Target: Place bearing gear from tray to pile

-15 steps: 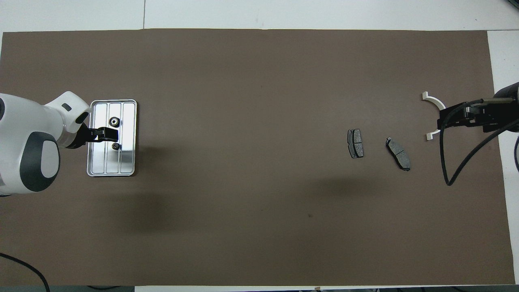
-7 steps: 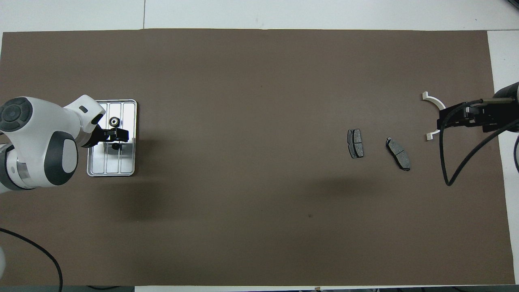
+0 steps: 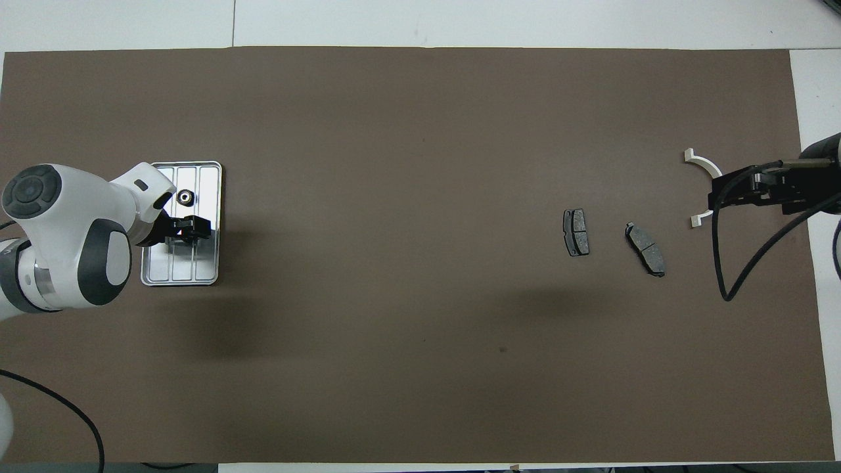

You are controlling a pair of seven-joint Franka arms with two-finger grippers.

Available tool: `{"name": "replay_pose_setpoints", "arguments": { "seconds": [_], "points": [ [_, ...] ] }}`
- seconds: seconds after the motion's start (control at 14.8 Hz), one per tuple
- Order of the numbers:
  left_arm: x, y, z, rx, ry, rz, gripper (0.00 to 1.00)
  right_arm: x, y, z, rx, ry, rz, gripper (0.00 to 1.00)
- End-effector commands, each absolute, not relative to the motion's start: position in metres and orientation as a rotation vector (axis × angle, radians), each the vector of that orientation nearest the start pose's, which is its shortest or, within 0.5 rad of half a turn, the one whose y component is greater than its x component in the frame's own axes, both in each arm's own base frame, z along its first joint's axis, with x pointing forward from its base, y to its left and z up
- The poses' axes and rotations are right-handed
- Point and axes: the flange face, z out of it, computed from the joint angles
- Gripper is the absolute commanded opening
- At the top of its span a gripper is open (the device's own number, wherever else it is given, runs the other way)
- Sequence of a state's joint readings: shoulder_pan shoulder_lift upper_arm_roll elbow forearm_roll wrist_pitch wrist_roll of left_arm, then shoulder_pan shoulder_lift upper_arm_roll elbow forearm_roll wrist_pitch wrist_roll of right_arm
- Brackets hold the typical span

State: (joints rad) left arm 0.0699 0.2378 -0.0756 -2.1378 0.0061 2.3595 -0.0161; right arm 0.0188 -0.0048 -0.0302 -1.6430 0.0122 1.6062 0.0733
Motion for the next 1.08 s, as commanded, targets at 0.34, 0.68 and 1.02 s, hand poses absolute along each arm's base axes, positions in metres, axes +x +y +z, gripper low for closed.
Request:
{"name": "replay_pose_setpoints", "arguments": {
  "seconds": [0.34,0.68,1.02],
  "points": [
    [0.556,-0.009,0.295,-3.155,-0.067,0.036,0.00,0.549,-0.007,0.599,-3.109,0.110,0.049,1.00],
    [0.583,-0.020,0.344,-3.158,-0.105,0.071,0.00,0.549,-0.007,0.599,-3.109,0.107,0.046,1.00],
    [0.590,-0.206,0.405,-3.138,-0.417,0.002,0.00,0.550,-0.005,0.592,-3.109,0.106,0.056,1.00]
  ]
}}
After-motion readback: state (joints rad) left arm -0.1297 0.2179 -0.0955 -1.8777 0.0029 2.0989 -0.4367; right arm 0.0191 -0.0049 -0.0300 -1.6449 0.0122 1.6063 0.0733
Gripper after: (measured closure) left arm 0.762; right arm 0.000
